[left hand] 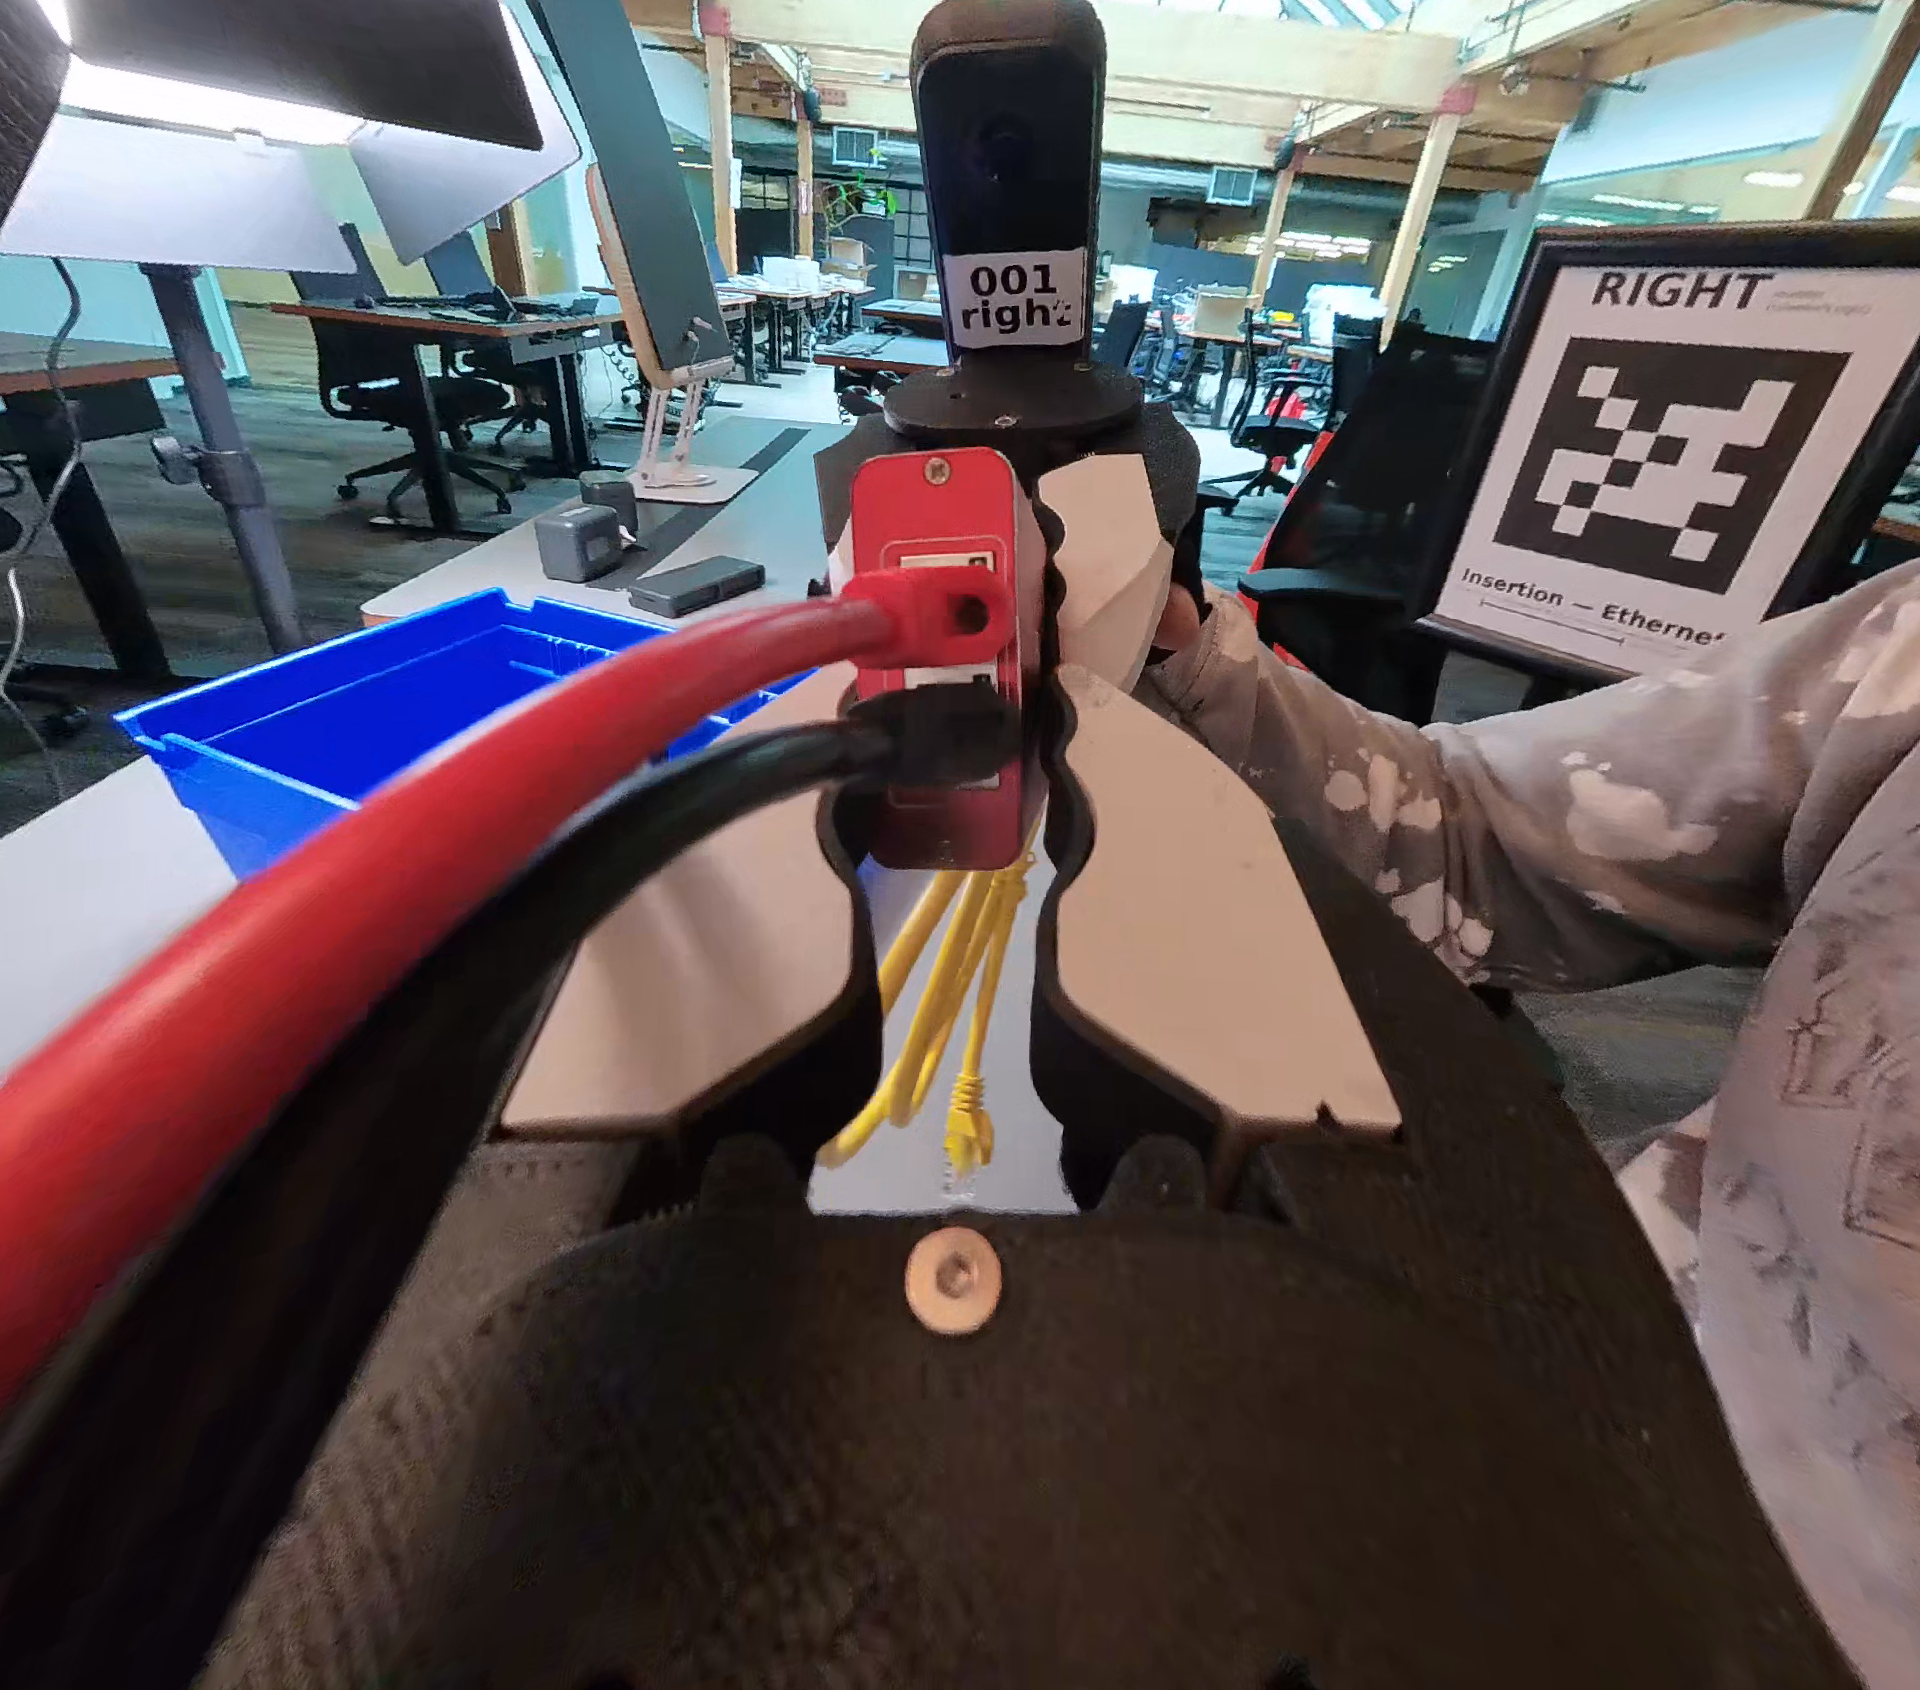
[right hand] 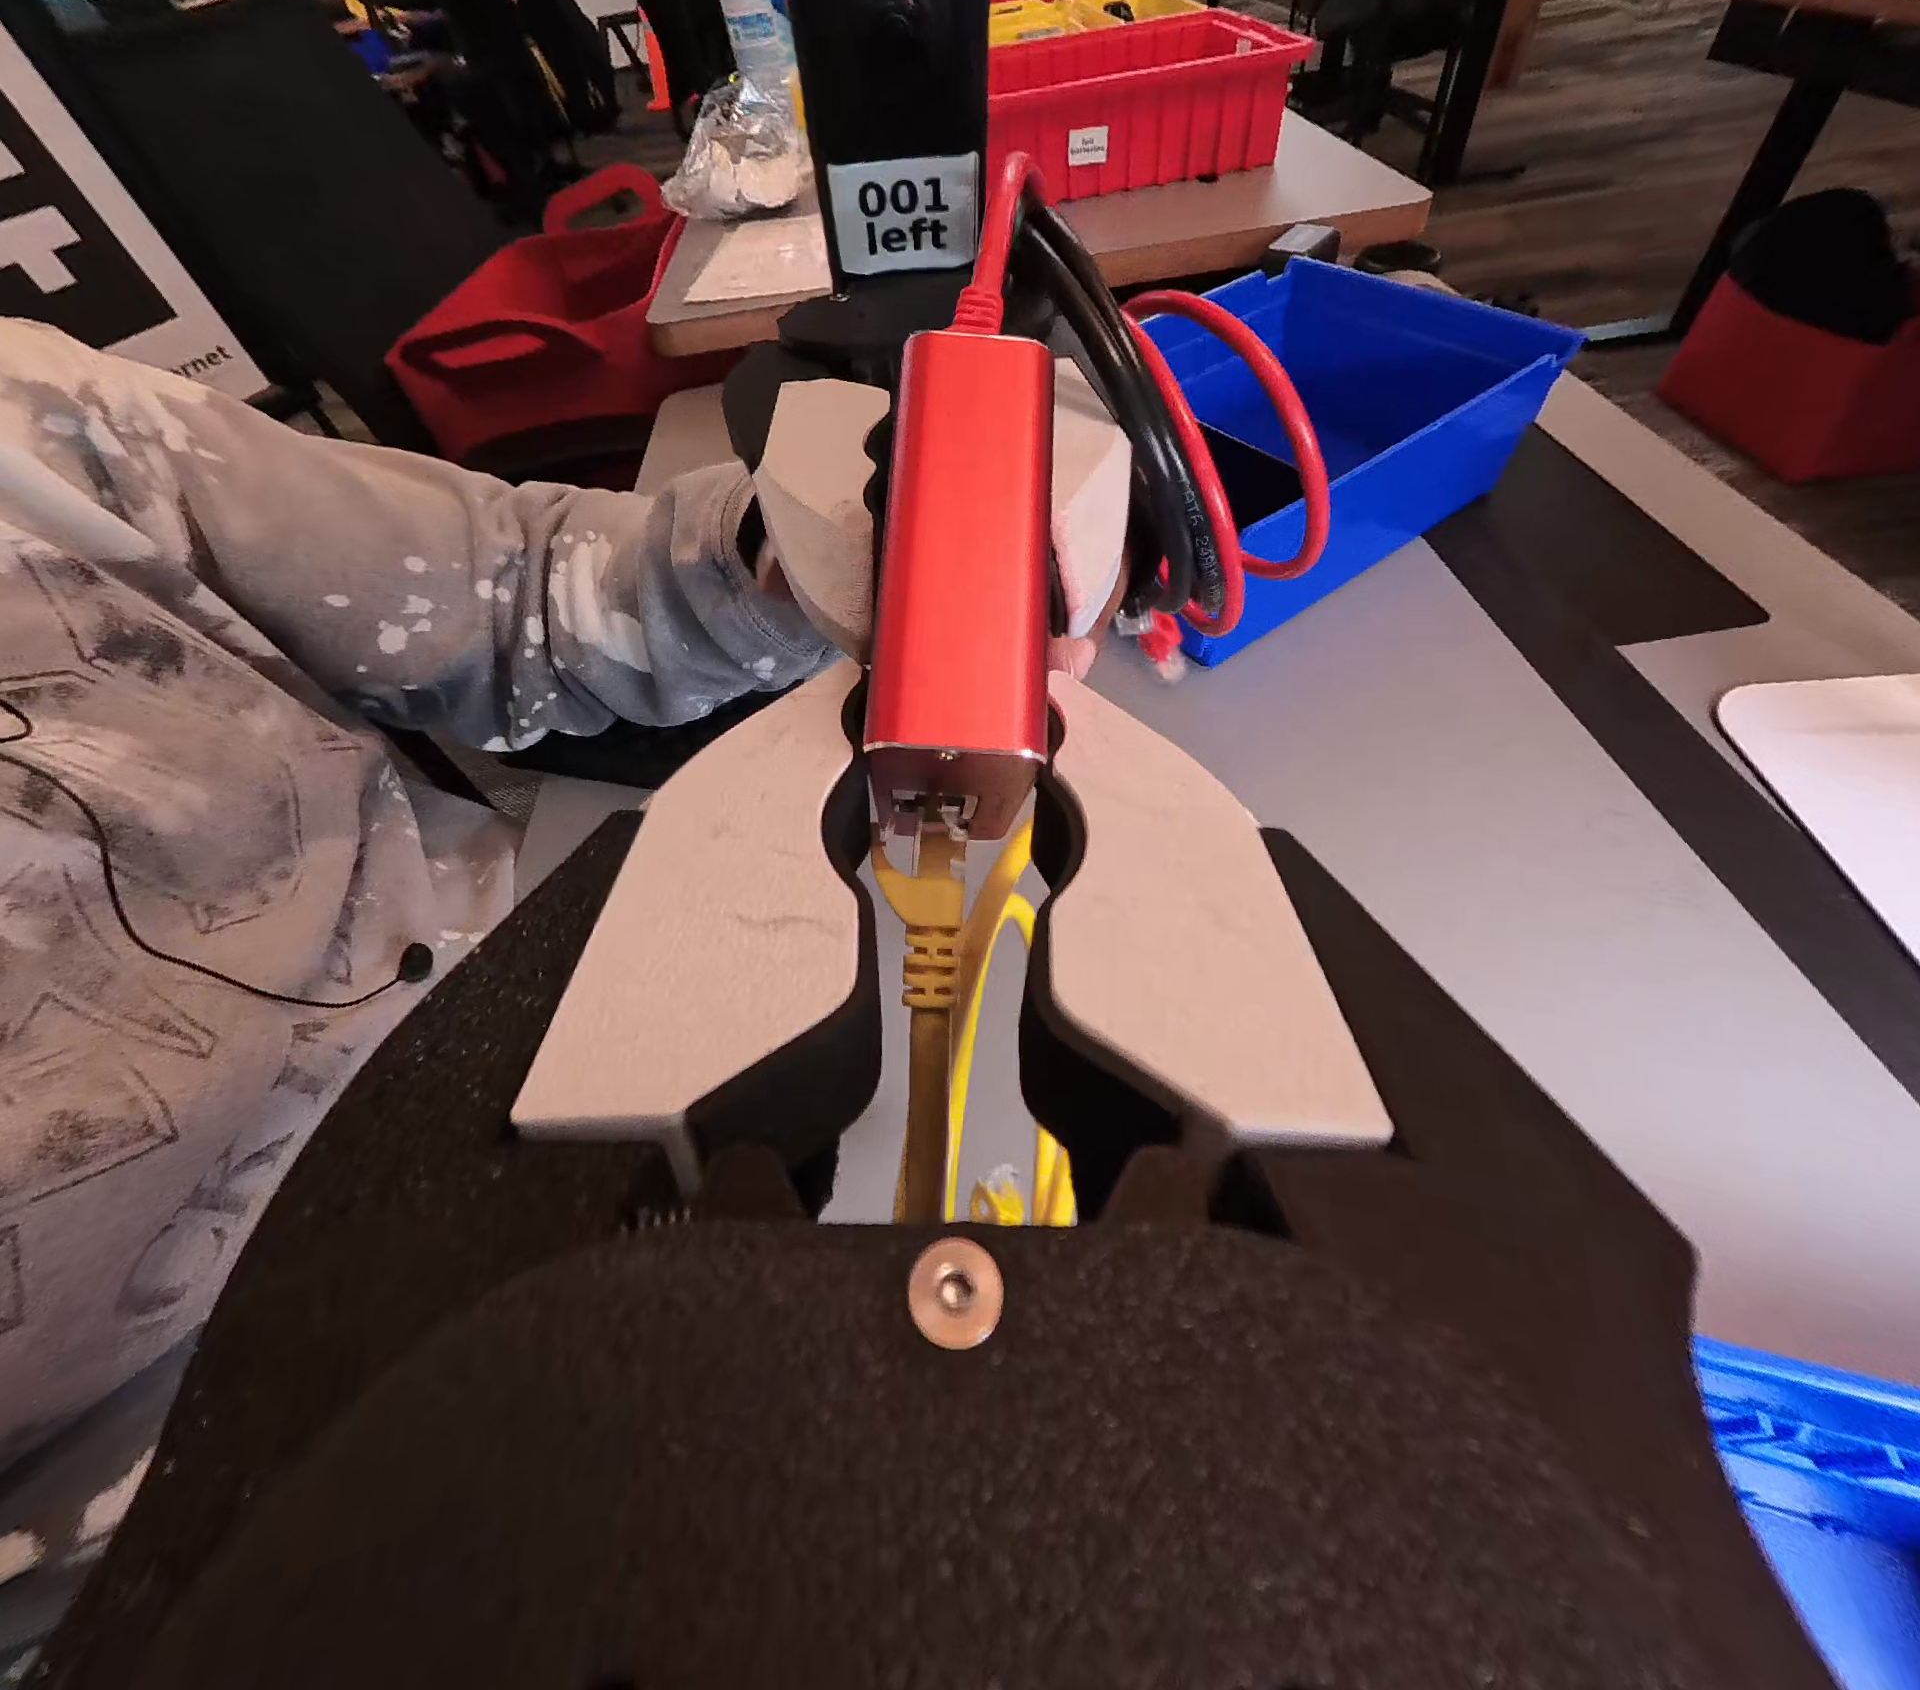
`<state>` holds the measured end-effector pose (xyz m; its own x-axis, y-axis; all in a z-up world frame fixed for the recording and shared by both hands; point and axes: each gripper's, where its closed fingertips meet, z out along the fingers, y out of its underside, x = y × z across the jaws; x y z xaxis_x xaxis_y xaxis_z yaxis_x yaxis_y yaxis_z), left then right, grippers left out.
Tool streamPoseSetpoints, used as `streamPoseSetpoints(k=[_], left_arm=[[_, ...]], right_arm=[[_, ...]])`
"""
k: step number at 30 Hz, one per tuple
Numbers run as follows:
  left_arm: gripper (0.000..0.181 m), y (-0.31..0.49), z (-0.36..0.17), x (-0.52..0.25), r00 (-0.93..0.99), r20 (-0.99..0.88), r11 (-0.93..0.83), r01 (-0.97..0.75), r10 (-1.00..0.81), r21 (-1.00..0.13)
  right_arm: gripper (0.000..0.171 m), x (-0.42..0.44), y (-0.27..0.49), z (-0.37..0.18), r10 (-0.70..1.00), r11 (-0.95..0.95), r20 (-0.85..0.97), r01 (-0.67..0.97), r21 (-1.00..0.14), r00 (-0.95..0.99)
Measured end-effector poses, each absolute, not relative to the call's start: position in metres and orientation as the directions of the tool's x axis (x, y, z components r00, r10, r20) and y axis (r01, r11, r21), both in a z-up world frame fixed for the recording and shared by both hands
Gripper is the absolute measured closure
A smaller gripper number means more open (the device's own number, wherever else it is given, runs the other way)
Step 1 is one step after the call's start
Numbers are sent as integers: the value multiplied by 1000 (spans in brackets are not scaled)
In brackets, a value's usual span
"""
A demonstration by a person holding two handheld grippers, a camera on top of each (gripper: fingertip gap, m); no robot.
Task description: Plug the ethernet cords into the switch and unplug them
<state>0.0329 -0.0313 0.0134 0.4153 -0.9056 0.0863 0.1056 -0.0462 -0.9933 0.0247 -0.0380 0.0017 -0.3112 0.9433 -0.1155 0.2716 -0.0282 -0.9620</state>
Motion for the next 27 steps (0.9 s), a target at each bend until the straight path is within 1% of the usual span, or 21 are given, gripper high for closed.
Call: streamPoseSetpoints(k=[2, 6, 10, 12, 17, 19, 20, 27], left_arm=[[151, -30, 16, 33, 421, 83, -26, 139, -903, -990], [150, -24, 23, 26, 449, 116, -10, 232, -886, -973], [153, -19, 32, 11, 480, 138, 30, 325, -866, -945], [153, -18, 36, 2, 489, 150, 46, 366, -859, -929], [153, -20, 39, -1, 484, 140, 69, 389, -864, -919], [151, -20, 40, -1, 484, 142, 72, 396, -863, -915], [153, -20, 40, -2, 484, 143, 72, 398, -863, -914], [153, -20, 42, -3, 497, 130, 95, 401, -858, -911]], right_arm=[[144, 24, -36, 5, 948, -20, -98, 250, -968, -303], [142, 23, -24, 15, 974, 6, -36, 185, -983, -225], [144, 30, -11, 25, 983, -31, -55, 139, -990, -173], [146, 33, -6, 25, 987, -45, -66, 145, -988, -146], [150, 27, -11, 24, 986, -45, -67, 149, -988, -150], [152, 25, -11, 25, 987, -53, -73, 144, -988, -140], [152, 25, -12, 26, 987, -63, -83, 142, -988, -140], [150, 25, -13, 31, 980, -114, -132, 121, -986, -149]])
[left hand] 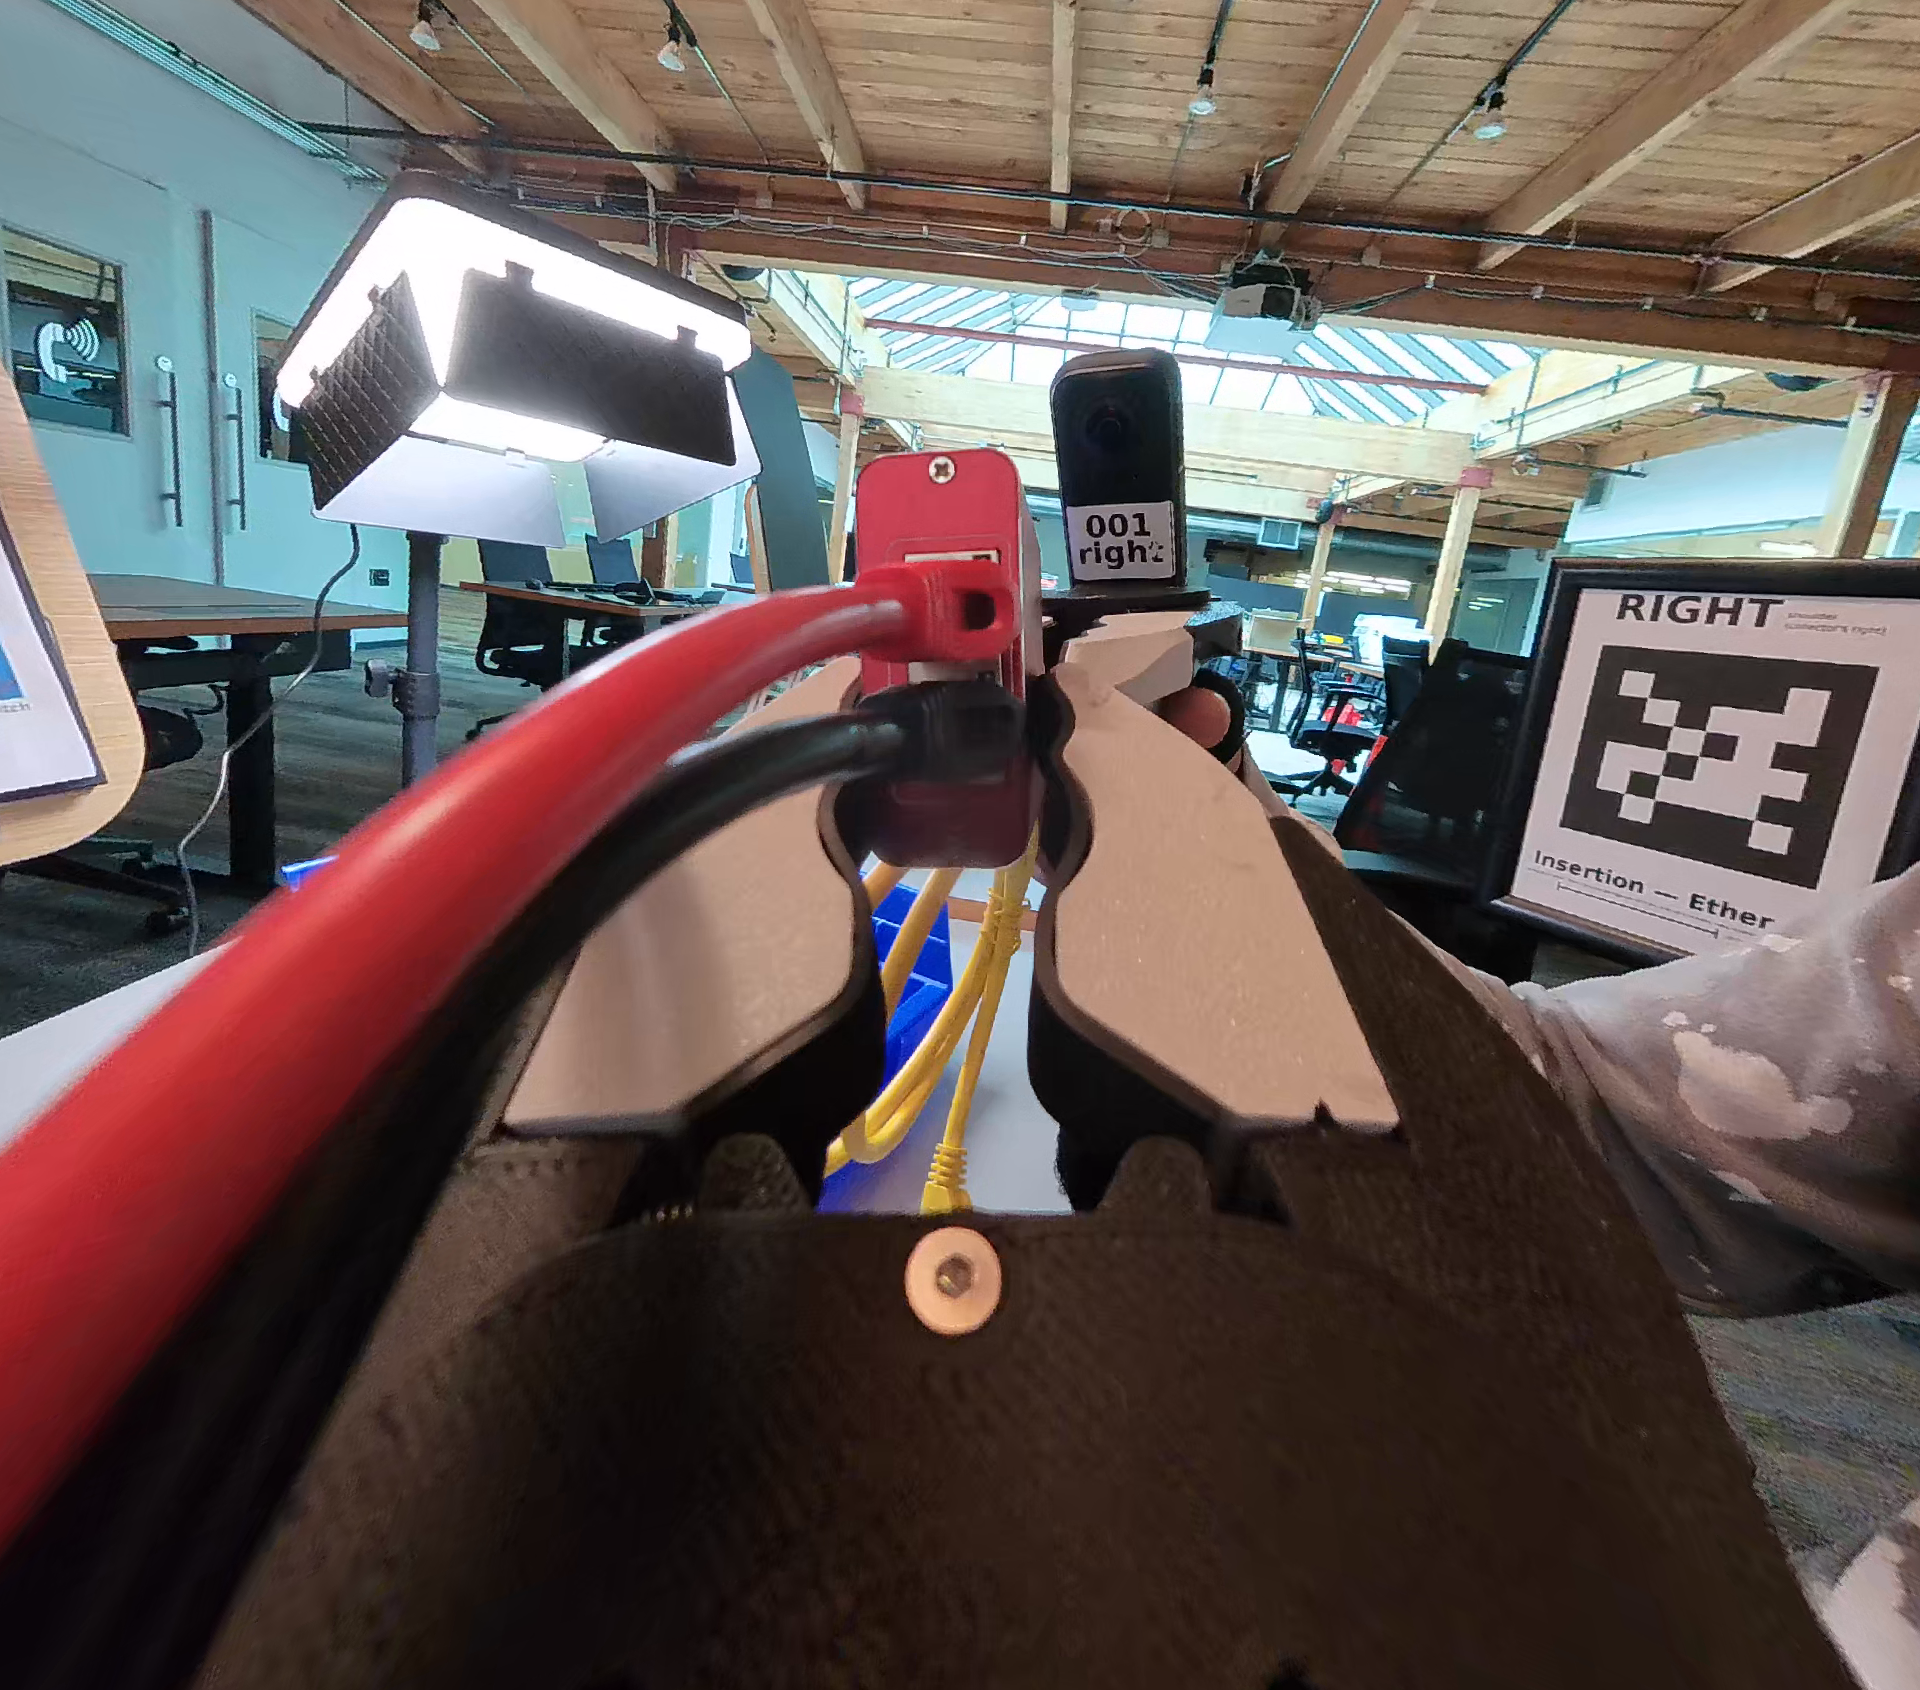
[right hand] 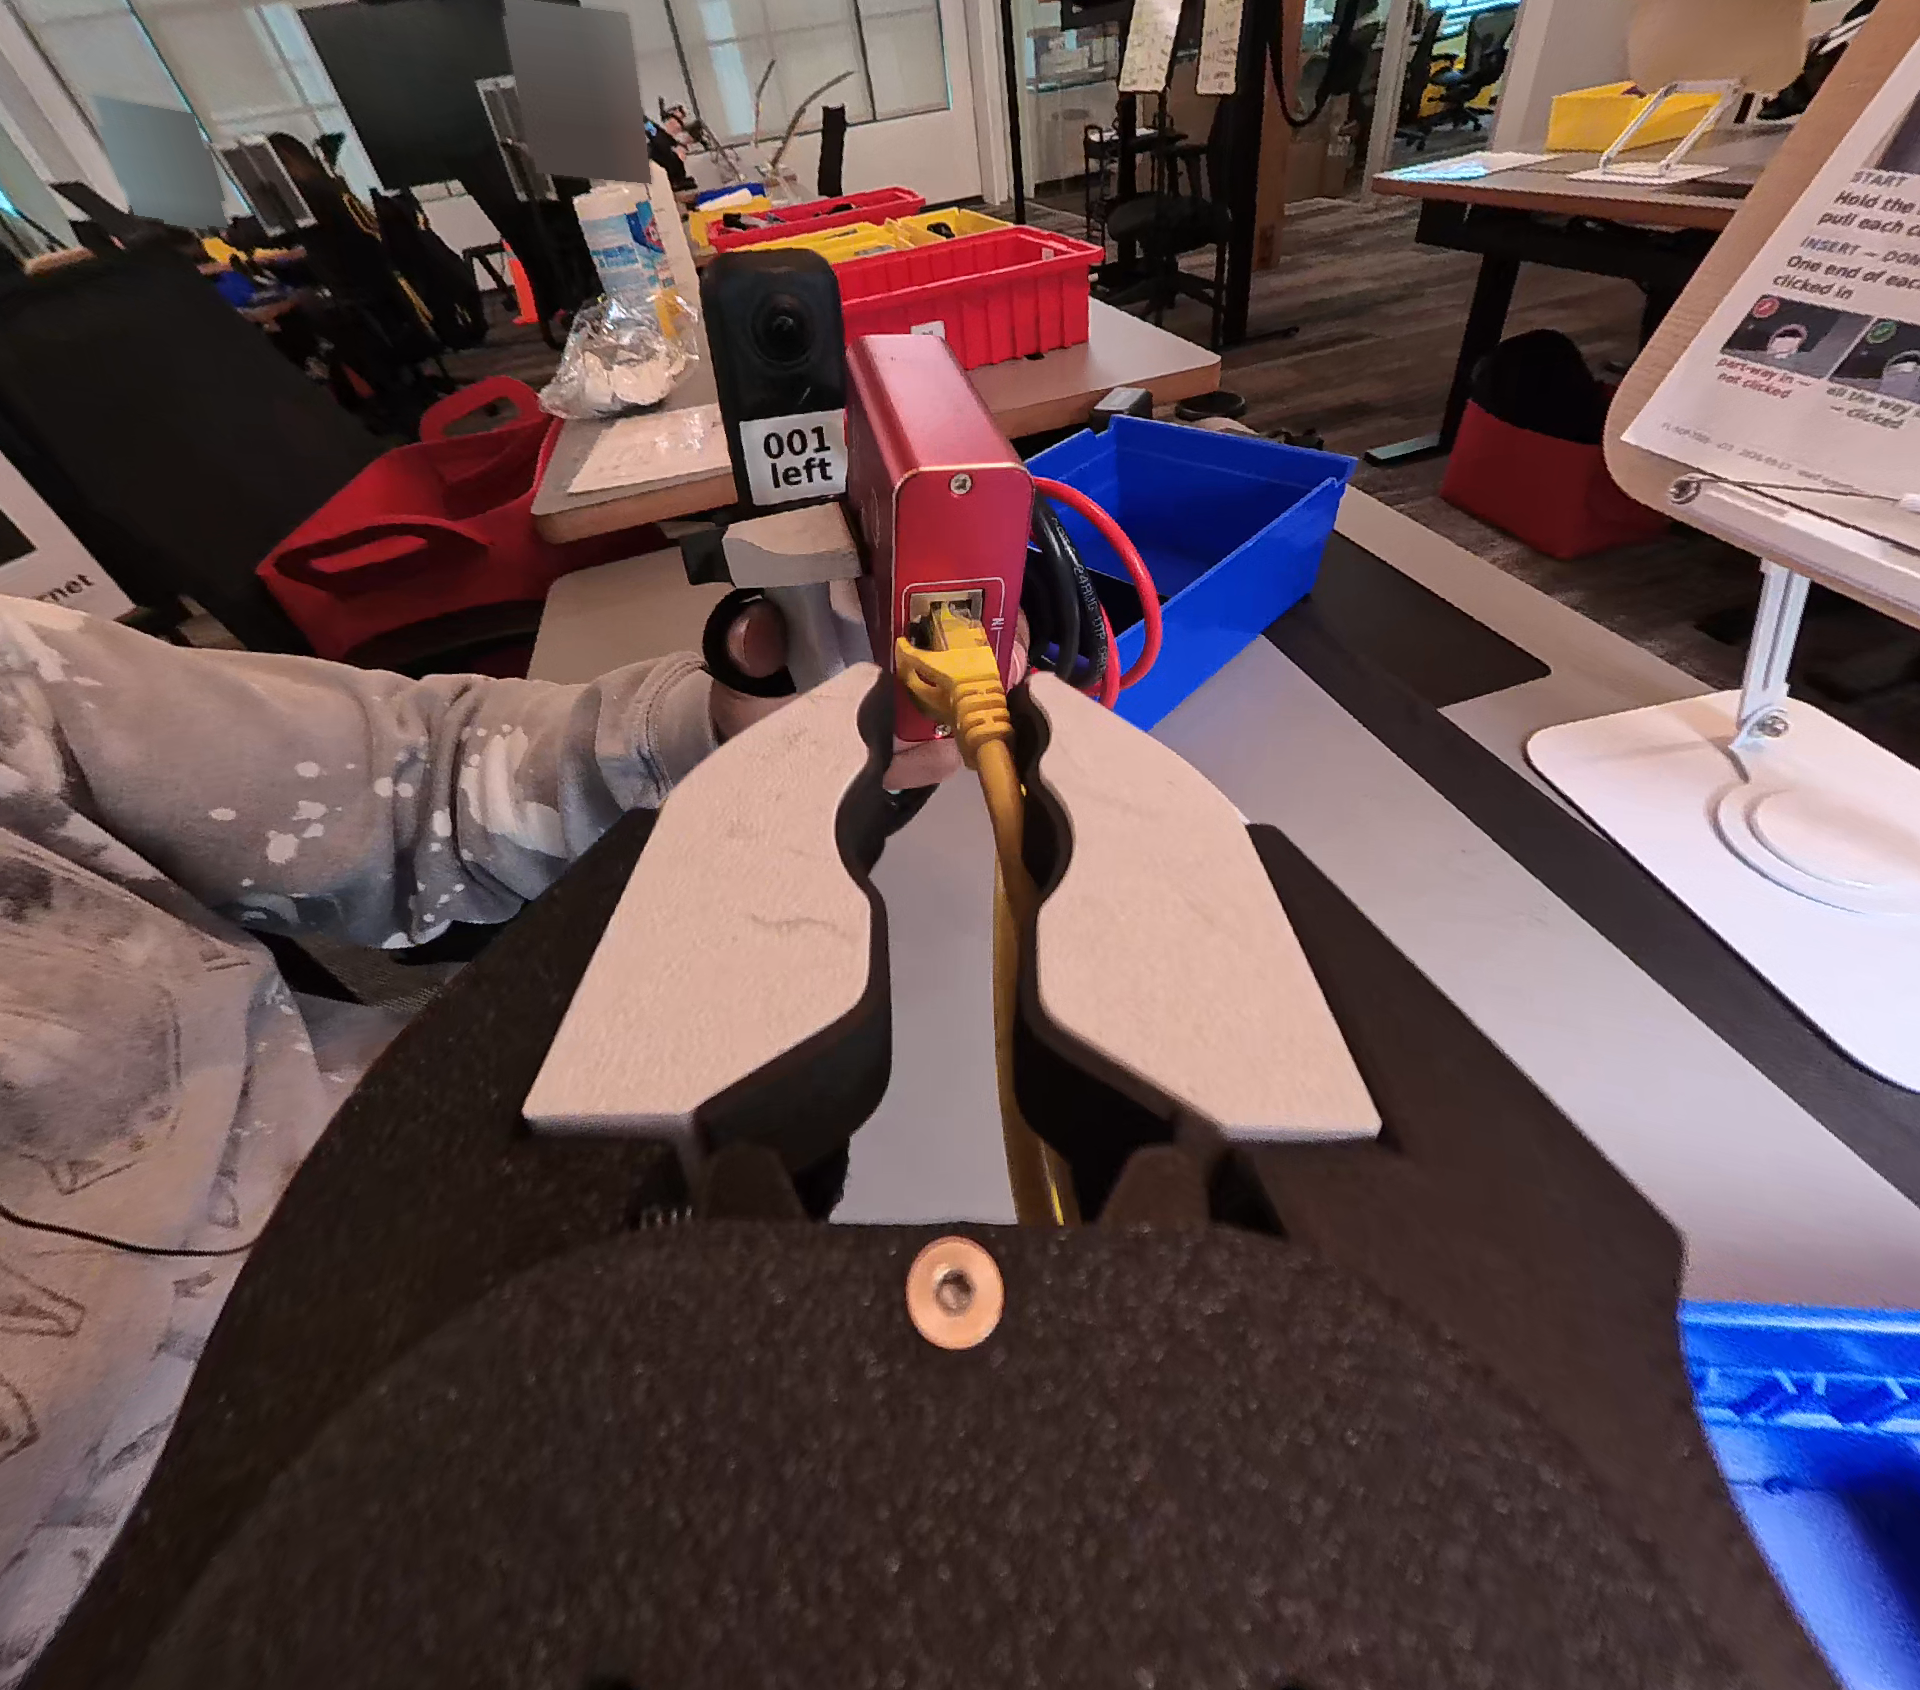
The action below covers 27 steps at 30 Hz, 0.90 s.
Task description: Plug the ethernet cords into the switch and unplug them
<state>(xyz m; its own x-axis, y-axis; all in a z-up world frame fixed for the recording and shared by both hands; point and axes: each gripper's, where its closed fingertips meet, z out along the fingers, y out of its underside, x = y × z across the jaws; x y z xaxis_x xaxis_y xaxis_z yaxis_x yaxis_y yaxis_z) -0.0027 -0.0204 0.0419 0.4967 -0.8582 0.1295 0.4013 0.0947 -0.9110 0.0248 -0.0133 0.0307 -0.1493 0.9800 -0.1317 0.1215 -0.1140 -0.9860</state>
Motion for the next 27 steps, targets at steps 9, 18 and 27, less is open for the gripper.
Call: streamPoseSetpoints(k=[9, 18, 27], left_arm=[[152, -21, 43, -5, 508, 120, 123, 418, -853, -900], [147, -23, 43, -3, 490, 130, 107, 427, -862, -898], [151, -23, 42, -3, 479, 140, 83, 414, -867, -907]], right_arm=[[151, 22, -14, 36, 970, -169, -180, 78, -982, -165], [154, 23, -19, 36, 973, -118, -131, 76, -990, -189], [154, 22, -19, 37, 980, -80, -89, 59, -995, -178]])
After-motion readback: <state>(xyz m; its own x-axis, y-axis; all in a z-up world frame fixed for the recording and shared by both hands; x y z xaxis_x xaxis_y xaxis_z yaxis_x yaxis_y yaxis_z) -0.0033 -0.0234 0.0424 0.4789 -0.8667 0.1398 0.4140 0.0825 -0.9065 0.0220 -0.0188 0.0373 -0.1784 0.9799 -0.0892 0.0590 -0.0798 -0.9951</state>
